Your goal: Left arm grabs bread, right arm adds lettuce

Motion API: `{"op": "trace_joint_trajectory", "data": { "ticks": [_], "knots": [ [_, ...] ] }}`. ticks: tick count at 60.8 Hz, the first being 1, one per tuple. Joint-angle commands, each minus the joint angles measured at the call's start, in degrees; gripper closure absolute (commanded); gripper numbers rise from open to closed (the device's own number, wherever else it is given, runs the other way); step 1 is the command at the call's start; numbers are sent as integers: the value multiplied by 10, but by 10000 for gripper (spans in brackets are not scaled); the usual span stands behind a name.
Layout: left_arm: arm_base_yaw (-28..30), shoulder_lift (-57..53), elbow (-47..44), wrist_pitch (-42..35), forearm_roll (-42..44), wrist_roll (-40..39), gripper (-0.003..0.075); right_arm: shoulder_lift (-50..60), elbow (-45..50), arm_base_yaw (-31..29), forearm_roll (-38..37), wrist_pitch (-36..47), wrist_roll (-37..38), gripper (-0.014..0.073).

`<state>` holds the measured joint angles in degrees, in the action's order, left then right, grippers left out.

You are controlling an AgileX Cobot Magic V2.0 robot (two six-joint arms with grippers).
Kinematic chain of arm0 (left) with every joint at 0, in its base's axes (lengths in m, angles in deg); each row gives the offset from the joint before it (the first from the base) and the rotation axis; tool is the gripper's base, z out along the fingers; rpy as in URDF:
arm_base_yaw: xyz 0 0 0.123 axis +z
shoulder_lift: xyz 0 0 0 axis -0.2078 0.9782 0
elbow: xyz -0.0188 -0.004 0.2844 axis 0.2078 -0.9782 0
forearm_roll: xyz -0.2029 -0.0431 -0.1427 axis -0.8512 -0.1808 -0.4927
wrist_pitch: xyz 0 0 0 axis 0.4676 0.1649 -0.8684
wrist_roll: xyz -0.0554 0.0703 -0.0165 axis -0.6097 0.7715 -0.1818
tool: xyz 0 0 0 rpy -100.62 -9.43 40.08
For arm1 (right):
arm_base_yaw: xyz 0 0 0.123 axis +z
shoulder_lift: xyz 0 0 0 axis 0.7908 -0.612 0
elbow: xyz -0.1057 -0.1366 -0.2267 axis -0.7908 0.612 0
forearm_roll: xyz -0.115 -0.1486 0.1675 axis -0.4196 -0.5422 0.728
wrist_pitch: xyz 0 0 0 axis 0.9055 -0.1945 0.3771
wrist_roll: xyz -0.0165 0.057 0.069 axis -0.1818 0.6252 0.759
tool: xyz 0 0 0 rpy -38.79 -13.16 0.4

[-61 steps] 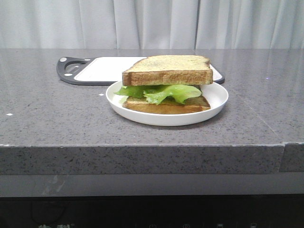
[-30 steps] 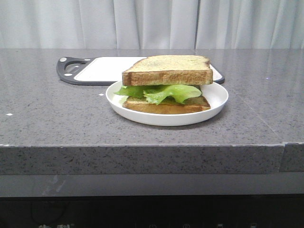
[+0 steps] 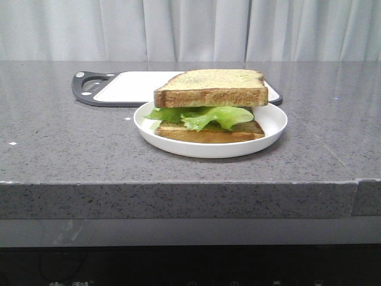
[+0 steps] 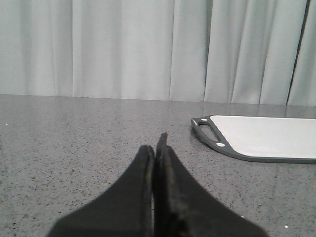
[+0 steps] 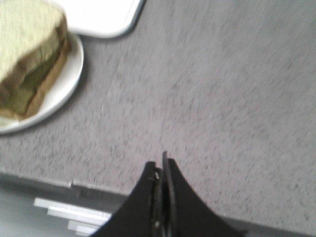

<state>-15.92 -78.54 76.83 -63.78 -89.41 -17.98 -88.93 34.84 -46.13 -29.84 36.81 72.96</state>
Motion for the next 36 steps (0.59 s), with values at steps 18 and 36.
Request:
{"op": "trace_joint_trajectory", "data": {
  "ticks": [18,36],
  "knots": [
    [1,-11,-3,-48,-3,0,741,241,226,-51,18,241,-6,711],
    [1,-11,-3,-48,-3,0,741,303,345,-51,18,363,-6,711]
  ]
}}
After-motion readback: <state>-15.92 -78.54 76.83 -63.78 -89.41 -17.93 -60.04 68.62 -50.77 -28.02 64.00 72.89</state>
